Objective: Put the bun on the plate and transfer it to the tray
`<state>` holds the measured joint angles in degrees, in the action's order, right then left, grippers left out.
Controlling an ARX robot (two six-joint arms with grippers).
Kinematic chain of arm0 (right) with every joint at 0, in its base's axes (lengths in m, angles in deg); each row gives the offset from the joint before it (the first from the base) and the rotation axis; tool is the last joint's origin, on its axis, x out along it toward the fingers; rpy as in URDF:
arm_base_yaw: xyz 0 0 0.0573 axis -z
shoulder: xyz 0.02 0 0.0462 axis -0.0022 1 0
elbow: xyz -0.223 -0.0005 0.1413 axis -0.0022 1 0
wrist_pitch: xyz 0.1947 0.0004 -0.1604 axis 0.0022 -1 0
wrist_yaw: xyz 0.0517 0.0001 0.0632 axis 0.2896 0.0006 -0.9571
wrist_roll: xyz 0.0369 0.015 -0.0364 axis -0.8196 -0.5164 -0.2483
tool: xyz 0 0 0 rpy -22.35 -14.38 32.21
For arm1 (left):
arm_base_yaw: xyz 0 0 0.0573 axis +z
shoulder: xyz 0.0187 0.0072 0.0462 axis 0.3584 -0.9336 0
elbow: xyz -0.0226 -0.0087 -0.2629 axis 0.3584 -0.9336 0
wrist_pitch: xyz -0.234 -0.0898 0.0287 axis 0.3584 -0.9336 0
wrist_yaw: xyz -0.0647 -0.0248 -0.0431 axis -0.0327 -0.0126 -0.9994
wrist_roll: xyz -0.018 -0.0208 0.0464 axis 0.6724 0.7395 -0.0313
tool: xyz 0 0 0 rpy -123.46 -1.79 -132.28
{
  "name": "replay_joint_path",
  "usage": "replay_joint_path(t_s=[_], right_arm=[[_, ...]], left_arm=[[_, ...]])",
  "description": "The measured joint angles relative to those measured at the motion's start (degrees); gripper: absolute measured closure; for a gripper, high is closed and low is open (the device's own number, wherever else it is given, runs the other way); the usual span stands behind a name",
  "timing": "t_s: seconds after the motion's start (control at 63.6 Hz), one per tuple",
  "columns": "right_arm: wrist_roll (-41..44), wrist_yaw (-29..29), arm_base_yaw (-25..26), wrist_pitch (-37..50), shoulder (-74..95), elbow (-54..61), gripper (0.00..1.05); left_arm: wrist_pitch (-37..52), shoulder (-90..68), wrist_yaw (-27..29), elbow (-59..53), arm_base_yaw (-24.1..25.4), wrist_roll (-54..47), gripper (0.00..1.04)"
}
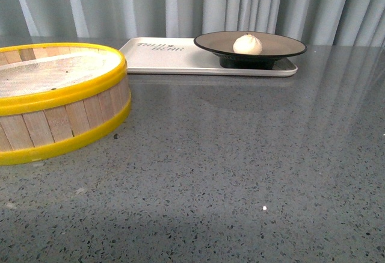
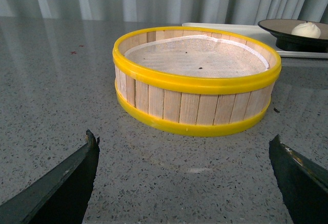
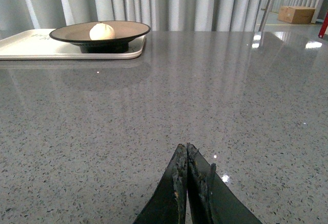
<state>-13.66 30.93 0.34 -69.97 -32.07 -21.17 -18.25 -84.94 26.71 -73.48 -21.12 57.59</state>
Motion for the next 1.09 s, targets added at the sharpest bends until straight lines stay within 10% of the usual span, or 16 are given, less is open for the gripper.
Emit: replay_joint_path(t_s=[0.126,0.614,1.086], right_arm=[[0.0,0.0,0.0,0.0,-0.1,0.0,1.03],[0.0,0.0,0.0,0.0,-0.1,0.0,0.07],[0.0,0.0,0.0,0.0,-0.1,0.0,0.08]], left_arm=[[0.0,0.0,0.0,0.0,0.0,0.0,0.07],[0.0,0.0,0.0,0.0,0.0,0.0,0.07],[0.0,0.0,0.0,0.0,0.0,0.0,0.07]])
